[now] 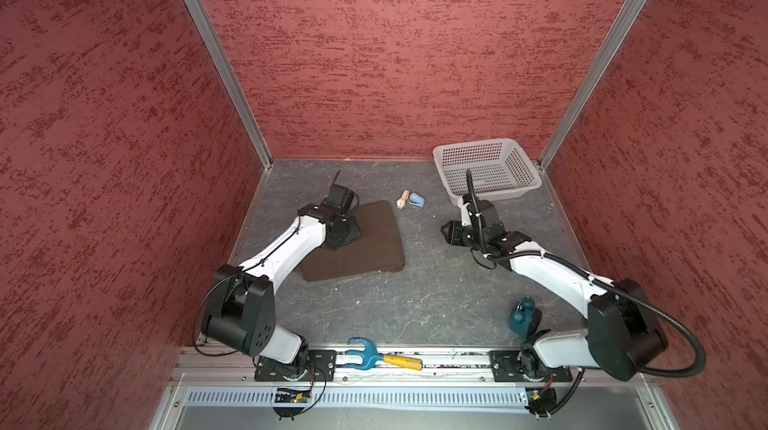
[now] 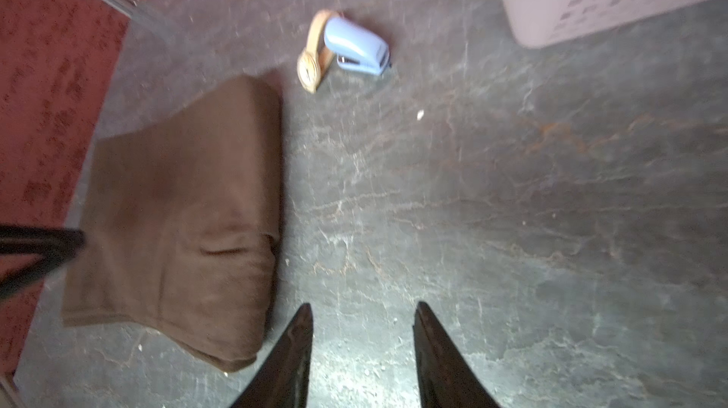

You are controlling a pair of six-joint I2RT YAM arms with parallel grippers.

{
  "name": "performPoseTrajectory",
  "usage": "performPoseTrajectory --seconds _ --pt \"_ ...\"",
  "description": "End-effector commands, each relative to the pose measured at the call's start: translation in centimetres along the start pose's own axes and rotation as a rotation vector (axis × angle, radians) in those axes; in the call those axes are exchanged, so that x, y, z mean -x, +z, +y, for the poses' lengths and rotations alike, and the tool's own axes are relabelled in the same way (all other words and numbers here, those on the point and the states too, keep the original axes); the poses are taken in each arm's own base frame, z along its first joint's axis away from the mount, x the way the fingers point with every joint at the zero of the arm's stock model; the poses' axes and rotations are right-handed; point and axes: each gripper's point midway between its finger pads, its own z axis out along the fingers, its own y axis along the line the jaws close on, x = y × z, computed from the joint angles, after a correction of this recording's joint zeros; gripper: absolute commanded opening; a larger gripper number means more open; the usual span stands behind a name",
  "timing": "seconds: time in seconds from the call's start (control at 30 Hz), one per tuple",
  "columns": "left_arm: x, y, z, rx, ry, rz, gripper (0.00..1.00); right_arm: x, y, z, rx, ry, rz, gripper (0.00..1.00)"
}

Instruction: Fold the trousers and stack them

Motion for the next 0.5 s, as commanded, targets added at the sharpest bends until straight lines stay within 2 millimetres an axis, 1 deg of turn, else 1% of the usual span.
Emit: performPoseTrajectory --seconds 0.0,0.07,0.1,0.17,0.2,0.23,0.27,0.33,0.4,0.47 --pt "-3.2 1.2 -0.4 0.039 0.038 0.105 0.59 2.9 -1.6 -1.0 -0.088 -0.065 -0.097 0.53" --pt "-4.7 2.7 -1.1 -0.005 0.017 0.144 0.61 3.5 -2.1 -0.9 -0.087 -0.071 -0.12 0.59" --pt "-5.2 3.6 -1.1 -0.015 0.005 0.158 0.61 3.6 -2.2 -1.0 -0.09 -0.072 -0.128 0.61" --pt "-5.8 5.0 -0.5 0.001 -0.025 0.174 0.62 3.6 -2.2 -1.1 -0.085 -0.059 -0.122 0.62" --pt "-5.9 5.6 -0.1 0.012 -0.039 0.179 0.61 3.5 -2.1 -0.8 -0.063 -0.048 -0.111 0.61" --pt "-5.8 6.1 0.3 0.022 -0.052 0.181 0.61 3.3 -1.9 -0.5 -0.041 -0.042 -0.097 0.59" --pt "-5.7 6.5 0.7 0.031 -0.065 0.181 0.6 3.1 -1.7 -0.1 -0.015 -0.041 -0.086 0.55" --pt "-5.0 7.1 1.7 0.044 -0.092 0.167 0.59 2.3 -1.0 0.5 0.025 -0.032 -0.055 0.49" --pt "-4.2 7.7 3.5 0.072 -0.145 0.16 0.58 1.1 0.0 0.5 0.027 -0.027 -0.01 0.44" --pt "-3.4 8.1 5.1 0.081 -0.204 0.162 0.57 0.0 0.8 0.7 0.023 -0.03 0.031 0.42"
